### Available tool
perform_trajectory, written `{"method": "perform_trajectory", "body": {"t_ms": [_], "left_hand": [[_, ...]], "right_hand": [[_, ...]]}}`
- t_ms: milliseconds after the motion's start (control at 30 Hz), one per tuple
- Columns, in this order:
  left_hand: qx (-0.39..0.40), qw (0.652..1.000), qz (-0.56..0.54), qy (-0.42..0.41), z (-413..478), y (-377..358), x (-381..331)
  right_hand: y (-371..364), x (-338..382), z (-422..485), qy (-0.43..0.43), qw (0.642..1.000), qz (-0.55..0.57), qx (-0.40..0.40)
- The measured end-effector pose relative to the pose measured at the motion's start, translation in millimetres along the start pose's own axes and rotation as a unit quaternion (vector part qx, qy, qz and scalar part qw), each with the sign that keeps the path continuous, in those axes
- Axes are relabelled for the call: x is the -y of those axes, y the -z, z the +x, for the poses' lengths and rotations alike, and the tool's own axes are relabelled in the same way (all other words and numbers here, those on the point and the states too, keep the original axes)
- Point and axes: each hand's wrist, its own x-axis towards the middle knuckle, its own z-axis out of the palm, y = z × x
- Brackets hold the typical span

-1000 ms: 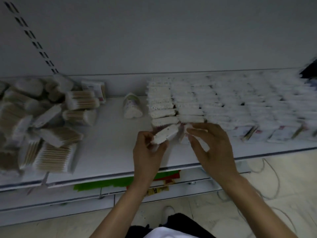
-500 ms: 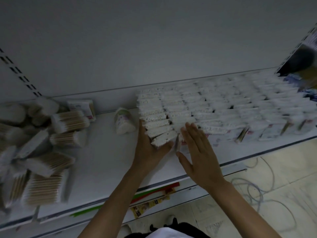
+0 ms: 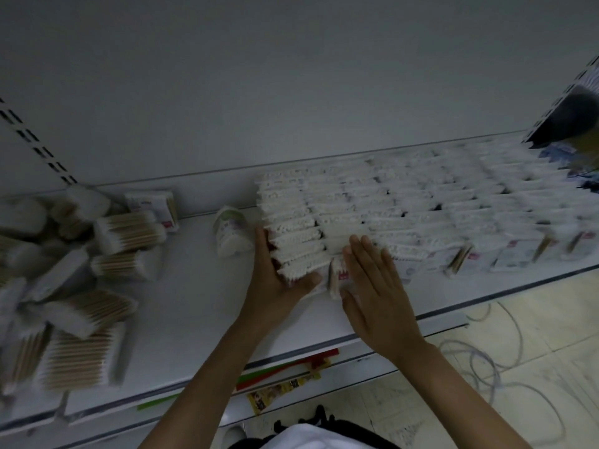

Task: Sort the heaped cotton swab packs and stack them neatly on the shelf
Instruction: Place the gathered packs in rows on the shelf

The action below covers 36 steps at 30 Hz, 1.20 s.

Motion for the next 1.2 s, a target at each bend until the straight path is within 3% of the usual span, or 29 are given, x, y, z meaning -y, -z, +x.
{"method": "perform_trajectory", "body": {"t_ms": [333,833,933,1033,1200], "left_hand": [[0.031,0.997,-0.030,0.070,-3,0,0],[-0.140,0.986,0.008,0.084,-26,-13,-17],[-0.182,0.979,0.050,0.080,-37,-15,-30],[-0.218,0.964,0.149,0.023,-52,-8,-41],[-0.255,0.887,0.381,-0.054,-90,14,-48]], "right_hand": [[-2,-14,-4,0.016,0.999,-0.043,-0.008],[22,9,21,0.063,0.995,0.082,-0.007],[26,16,29,0.066,0.993,0.088,0.028],[32,28,36,0.048,0.992,0.098,0.068],[34,57,67,0.103,0.980,0.134,0.100]]}}
